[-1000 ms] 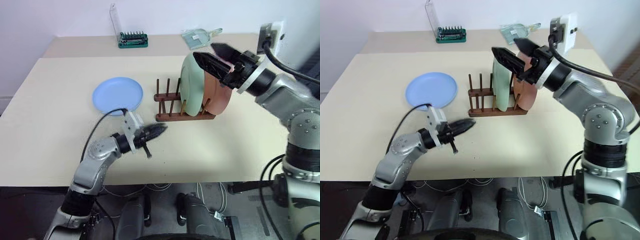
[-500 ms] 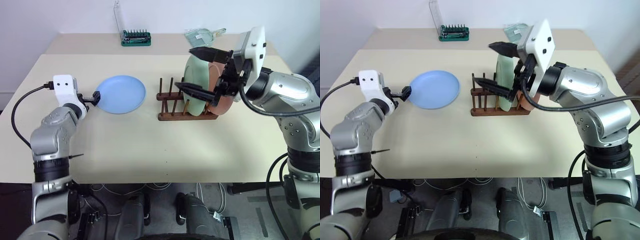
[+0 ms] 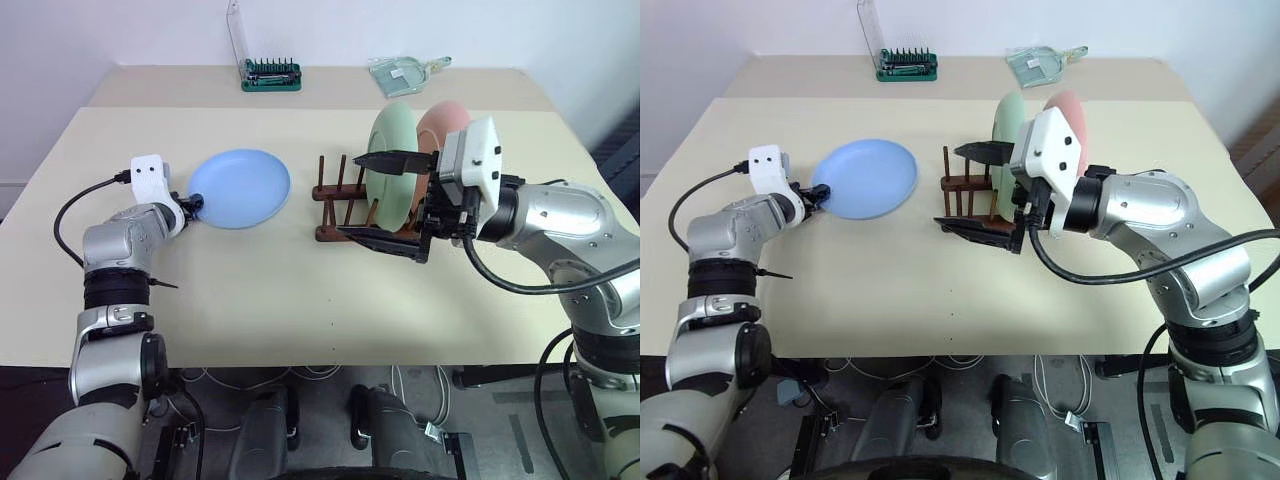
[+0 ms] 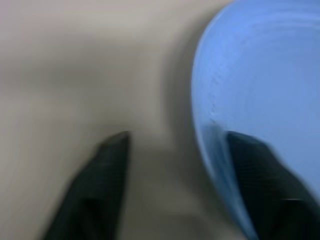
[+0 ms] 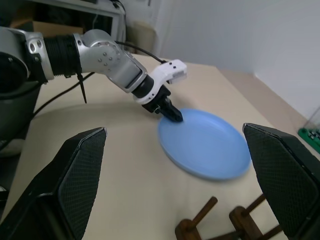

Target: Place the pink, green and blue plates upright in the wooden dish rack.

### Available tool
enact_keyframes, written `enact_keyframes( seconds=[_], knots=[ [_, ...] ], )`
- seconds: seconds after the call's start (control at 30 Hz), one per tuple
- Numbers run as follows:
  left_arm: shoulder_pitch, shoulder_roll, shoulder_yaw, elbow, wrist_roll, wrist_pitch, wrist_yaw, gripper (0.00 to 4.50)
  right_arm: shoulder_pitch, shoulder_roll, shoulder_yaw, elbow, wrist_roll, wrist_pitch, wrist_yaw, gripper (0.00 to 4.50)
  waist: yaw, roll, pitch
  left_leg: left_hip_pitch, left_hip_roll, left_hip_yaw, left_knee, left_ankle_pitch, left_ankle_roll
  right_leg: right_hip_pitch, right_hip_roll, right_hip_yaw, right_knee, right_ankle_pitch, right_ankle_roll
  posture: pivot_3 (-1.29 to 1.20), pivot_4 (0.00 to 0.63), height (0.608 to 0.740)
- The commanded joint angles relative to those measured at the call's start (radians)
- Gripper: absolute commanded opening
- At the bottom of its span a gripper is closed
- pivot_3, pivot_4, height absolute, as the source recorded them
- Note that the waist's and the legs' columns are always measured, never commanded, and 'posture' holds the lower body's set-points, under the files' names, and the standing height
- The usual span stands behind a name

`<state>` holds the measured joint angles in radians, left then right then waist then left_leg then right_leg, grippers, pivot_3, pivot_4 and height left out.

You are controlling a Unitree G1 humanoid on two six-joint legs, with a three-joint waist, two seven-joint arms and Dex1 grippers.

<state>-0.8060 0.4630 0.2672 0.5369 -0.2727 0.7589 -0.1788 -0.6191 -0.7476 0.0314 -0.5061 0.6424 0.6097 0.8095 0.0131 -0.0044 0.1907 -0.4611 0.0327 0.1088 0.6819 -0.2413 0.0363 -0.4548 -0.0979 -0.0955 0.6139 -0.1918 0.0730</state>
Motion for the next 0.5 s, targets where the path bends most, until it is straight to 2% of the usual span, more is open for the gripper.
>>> enact_keyframes(
  seconds=[0.03, 0.07, 0.1, 0.23, 0.33, 0.5],
  knots=[
    [-0.008, -0.005, 0.001, -0.015, 0.004, -0.013, -0.001, 0.78, 0.007, -0.007, -0.003, -0.026, -0.037, -0.013, -0.006, 4.5, 0.0, 0.0, 0.0, 0.0, 0.0, 0.0, 0.0, 0.0, 0.0, 0.0, 0.0, 0.0, 0.0, 0.0, 0.0, 0.0, 0.15, 0.74],
    [-0.001, -0.01, 0.003, -0.032, 0.004, -0.01, 0.004, 0.24, 0.008, -0.004, 0.0, -0.024, -0.048, -0.015, -0.009, 4.5, 0.0, 0.0, 0.0, 0.0, 0.0, 0.0, 0.0, 0.0, 0.0, 0.0, 0.0, 0.0, 0.0, 0.0, 0.0, 0.0, 0.15, 0.74],
    [0.004, -0.014, 0.004, -0.044, 0.003, -0.008, 0.008, 0.11, 0.01, 0.0, 0.002, -0.022, -0.057, -0.016, -0.01, 4.5, 0.0, 0.0, 0.0, 0.0, 0.0, 0.0, 0.0, 0.0, 0.0, 0.0, 0.0, 0.0, 0.0, 0.0, 0.0, 0.0, 0.15, 0.74],
    [0.033, -0.038, 0.026, -0.133, -0.012, -0.056, 0.022, 0.11, 0.007, 0.012, 0.016, -0.01, -0.103, -0.034, -0.015, 4.5, -0.001, -0.001, 0.0, 0.001, 0.0, 0.0, 0.0, 0.0, 0.0, 0.001, 0.0, 0.0, 0.001, 0.0, 0.0, 0.0, 0.15, 0.74],
    [0.066, -0.123, 0.09, -0.415, -0.027, -0.274, 0.109, 0.11, -0.043, 0.035, 0.084, 0.041, -0.255, -0.134, -0.049, 4.5, 0.0, -0.003, 0.001, 0.0, 0.0, 0.0, 0.0, 0.0, 0.0, 0.0, 0.0, 0.0, 0.0, 0.0, 0.0, 0.0, 0.15, 0.74],
    [0.041, -0.191, 0.084, -0.659, -0.019, -0.321, 0.208, 0.11, -0.099, 0.092, 0.156, 0.105, -0.399, -0.267, -0.06, 4.5, 0.0, -0.006, 0.002, -0.001, 0.0, 0.0, 0.001, 0.0, 0.0, 0.0, -0.001, 0.0, 0.0, 0.001, -0.001, 0.0, 0.15, 0.74]
  ],
)
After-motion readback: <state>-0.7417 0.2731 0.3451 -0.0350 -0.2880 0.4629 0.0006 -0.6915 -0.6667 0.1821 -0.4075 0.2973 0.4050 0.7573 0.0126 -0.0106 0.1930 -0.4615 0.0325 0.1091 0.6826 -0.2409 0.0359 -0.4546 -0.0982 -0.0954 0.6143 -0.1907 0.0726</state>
